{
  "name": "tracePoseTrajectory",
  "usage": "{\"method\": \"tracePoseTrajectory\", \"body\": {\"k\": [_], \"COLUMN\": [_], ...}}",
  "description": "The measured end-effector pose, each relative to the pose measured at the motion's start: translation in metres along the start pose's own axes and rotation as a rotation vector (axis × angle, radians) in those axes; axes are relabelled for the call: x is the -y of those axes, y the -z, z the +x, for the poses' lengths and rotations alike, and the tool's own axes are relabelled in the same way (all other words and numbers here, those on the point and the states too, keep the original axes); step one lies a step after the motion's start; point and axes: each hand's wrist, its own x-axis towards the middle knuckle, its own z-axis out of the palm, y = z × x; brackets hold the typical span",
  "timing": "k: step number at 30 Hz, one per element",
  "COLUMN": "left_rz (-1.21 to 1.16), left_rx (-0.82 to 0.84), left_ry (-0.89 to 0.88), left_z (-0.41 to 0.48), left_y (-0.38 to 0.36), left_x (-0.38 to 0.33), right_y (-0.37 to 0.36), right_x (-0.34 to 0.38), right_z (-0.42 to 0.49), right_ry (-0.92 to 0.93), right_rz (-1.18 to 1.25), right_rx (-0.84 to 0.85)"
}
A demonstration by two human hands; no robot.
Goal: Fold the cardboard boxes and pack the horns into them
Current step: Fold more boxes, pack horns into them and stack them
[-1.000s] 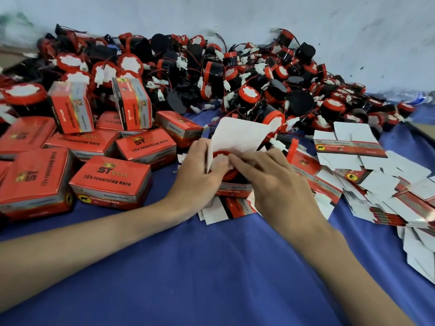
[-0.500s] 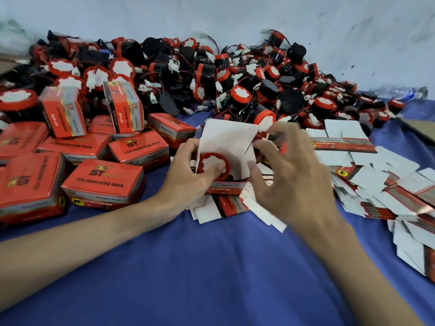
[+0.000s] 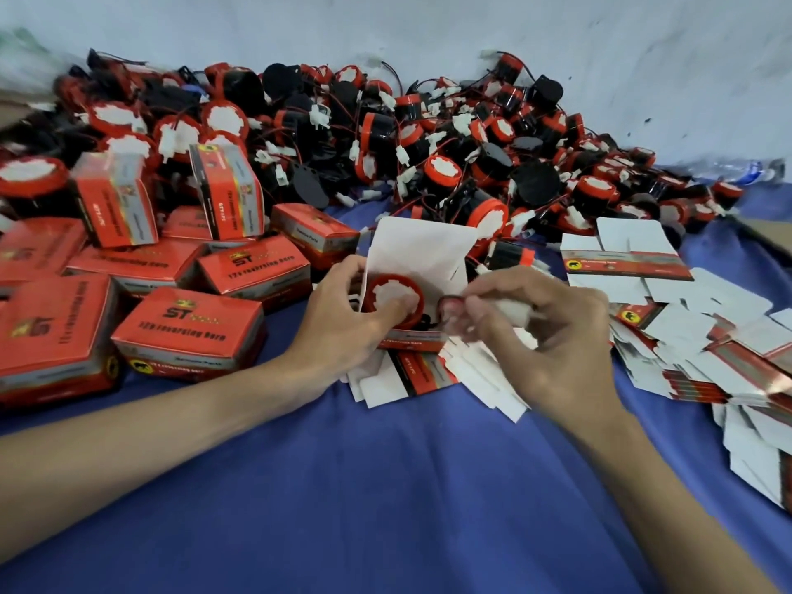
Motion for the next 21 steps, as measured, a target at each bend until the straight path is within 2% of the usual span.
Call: {"method": "tracePoseTrajectory", "body": {"k": [1, 3, 7, 11, 14, 17, 21], "left_rz": [0.006, 0.005, 0.053, 0.145, 0.201, 0.281, 0.318], "left_rx": [0.006, 0.023, 0.034, 0.048, 0.063, 0.071, 0.072], "left_ry": [-0.009, -0.033, -0.162, -0.351, -0.459, -0.546, -0.561], "left_z": [0.000, 0.001, -0.004, -0.009, -0.010, -0.012, -0.012], "left_y": [0.000, 0.001, -0.002, -0.003, -0.003, -0.003, -0.004], "left_x": [0.000, 0.002, 0.001, -0.001, -0.002, -0.004, -0.005], "right_y": [-0.004, -0.014, -0.027, -0.035, -0.035, -0.034, -0.033], "right_x": [-0.001, -0.002, -0.005, 0.004, 0.012, 0.018, 0.020], "right_z": [0.000, -0.002, -0.005, -0.004, -0.003, -0.001, -0.003], "right_ry": [-0.014, 0.013, 0.114, 0.175, 0.180, 0.110, 0.039], "right_rz": [0.055, -0.011, -0.393, -0.712, -0.755, -0.737, -0.732], "right_rx": [-0.016, -0.040, -0.096, -0.071, -0.031, 0.005, 0.055]}}
